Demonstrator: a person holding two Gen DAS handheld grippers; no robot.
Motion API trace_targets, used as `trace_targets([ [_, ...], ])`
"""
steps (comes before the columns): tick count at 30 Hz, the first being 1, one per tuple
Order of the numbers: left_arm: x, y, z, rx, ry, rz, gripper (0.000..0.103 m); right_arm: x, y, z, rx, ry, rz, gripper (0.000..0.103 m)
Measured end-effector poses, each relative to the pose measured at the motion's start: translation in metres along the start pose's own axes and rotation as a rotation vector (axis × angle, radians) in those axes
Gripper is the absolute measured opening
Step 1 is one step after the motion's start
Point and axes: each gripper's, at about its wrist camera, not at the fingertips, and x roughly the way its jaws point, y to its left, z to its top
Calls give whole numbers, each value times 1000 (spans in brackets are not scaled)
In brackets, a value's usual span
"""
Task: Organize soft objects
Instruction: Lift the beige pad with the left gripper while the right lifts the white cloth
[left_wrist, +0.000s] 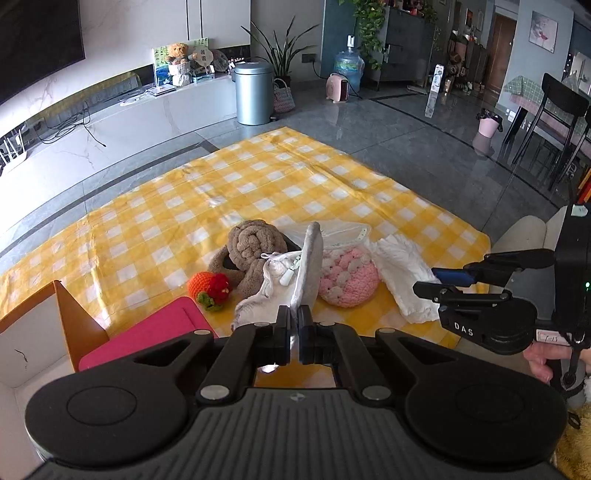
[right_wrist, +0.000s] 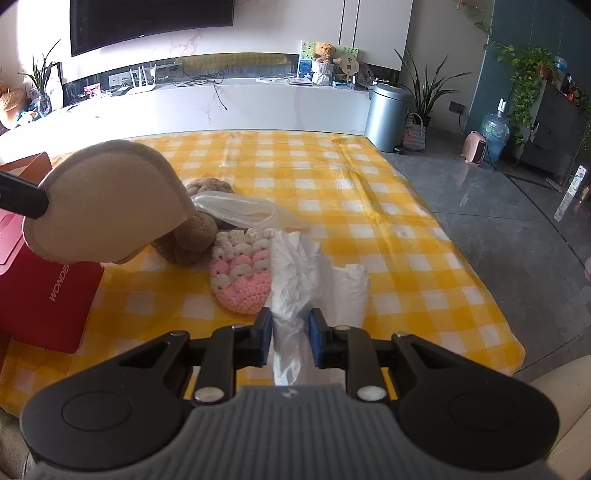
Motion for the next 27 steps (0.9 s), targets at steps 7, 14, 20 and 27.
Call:
trace_targets([
  [7, 11, -3, 0, 1, 21, 18, 4, 25, -8, 3, 69, 29, -22, 61],
  [14, 48, -9, 3, 44, 90, 74, 7, 59, -15, -6, 46, 56, -75, 100],
  [20, 84, -23, -4, 90, 186, 23, 59, 82, -23, -18, 50, 129, -71, 100],
  [27, 119, -52, -21, 209, 244, 96, 76, 84, -32, -25, 116, 140, -36, 100],
])
